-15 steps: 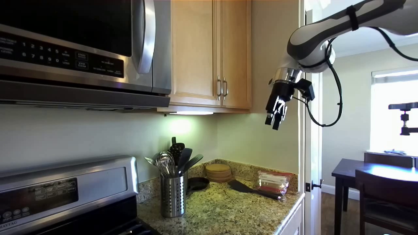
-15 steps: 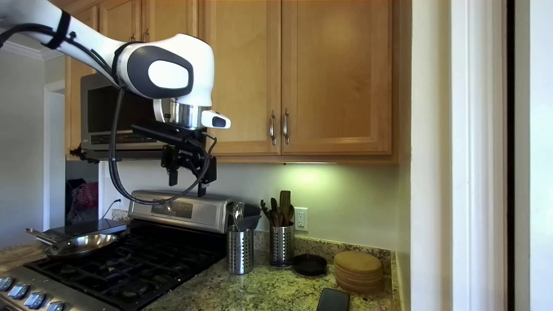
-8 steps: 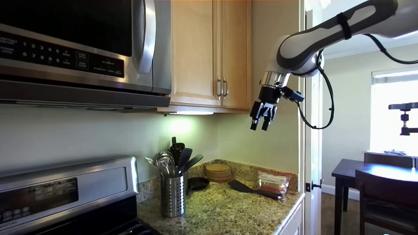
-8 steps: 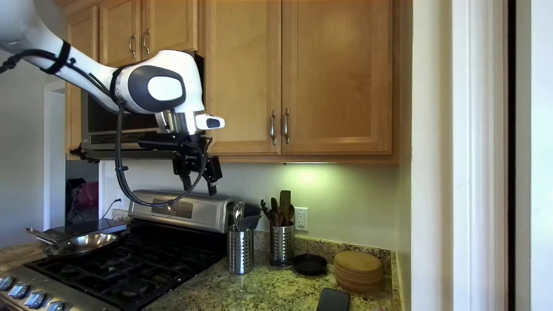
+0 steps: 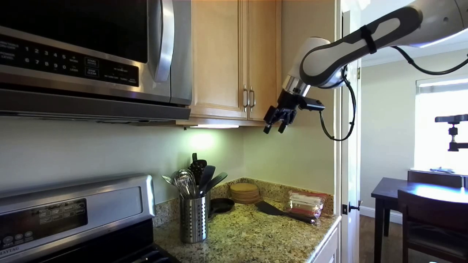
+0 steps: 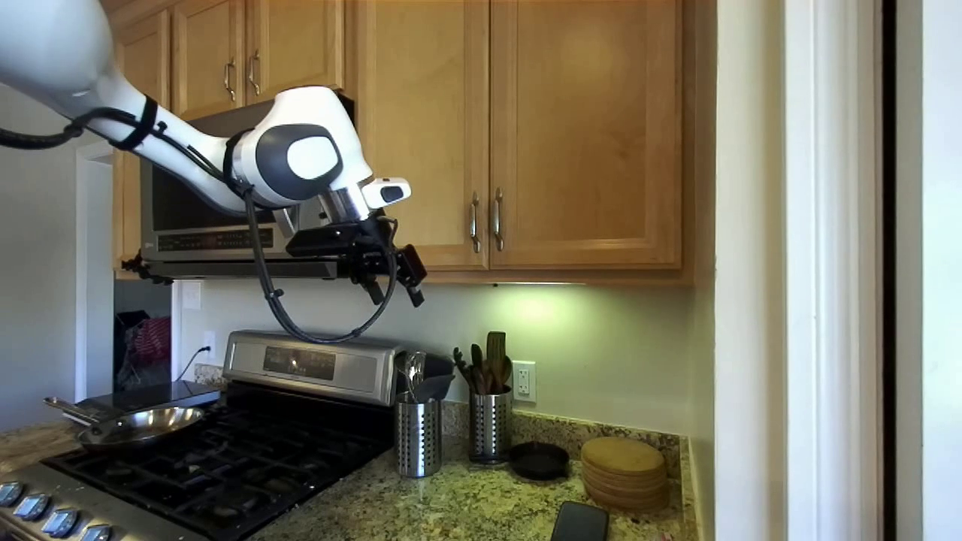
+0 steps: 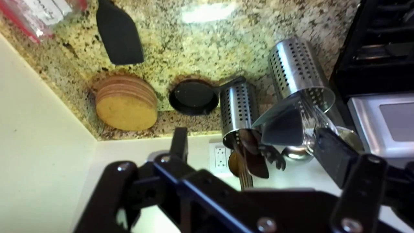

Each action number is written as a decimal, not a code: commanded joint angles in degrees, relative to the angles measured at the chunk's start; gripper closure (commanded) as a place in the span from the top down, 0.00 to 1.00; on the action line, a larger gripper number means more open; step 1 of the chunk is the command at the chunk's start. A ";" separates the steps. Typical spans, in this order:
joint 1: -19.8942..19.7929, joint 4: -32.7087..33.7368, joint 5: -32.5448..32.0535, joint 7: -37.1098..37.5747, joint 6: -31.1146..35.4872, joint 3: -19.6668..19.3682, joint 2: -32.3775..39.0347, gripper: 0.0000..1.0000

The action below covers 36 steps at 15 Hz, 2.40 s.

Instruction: Open the left door of the upper cabinet on the right

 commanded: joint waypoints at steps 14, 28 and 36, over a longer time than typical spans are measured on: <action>-0.39 7.70 0.67 -0.53 3.65 -0.94 3.54 1.00; 0.54 20.19 4.12 -3.34 8.09 -1.57 8.85 0.89; 0.51 26.38 9.07 -9.37 8.41 -2.01 14.58 0.87</action>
